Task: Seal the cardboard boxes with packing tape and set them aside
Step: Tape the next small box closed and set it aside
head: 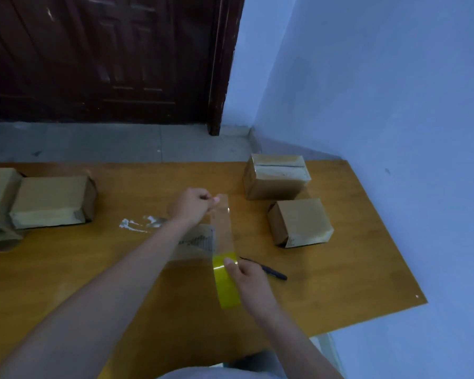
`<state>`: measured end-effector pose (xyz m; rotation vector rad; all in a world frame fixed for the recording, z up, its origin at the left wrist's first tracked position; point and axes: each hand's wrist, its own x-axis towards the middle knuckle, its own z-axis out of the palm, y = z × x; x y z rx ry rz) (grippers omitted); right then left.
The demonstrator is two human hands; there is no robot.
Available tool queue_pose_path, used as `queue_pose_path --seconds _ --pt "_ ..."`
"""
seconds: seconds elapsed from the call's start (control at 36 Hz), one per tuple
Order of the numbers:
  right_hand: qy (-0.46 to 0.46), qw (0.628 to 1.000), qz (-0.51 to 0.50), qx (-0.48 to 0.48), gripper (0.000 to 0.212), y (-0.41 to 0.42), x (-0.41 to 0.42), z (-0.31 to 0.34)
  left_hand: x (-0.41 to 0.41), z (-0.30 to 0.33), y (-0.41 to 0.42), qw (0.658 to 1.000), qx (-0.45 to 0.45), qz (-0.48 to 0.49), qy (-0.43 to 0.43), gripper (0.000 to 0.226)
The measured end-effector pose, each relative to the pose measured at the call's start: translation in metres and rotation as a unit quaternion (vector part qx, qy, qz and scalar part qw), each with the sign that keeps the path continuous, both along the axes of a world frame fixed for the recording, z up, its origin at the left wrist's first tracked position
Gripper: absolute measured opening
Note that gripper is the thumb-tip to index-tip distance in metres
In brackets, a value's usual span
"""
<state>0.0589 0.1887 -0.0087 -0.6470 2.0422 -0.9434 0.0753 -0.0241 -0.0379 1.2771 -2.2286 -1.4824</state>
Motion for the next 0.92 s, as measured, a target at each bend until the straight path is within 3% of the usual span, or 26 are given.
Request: queue_pose_path --seconds 0.17,0.64,0.92 --pt "-0.062 0.997 0.024 0.050 0.029 -0.003 0.012 -0.024 0.012 -0.023 0.007 0.999 -0.032 -0.021 -0.009 0.020" --pt "-0.006 0.997 0.008 0.070 0.038 -0.004 0.009 -0.044 0.010 -0.049 0.011 0.996 -0.079 0.028 0.012 0.024" --pt "-0.027 0.992 0.001 0.123 0.039 -0.014 0.012 -0.060 0.006 -0.047 0.008 0.992 -0.087 -0.003 -0.088 0.028"
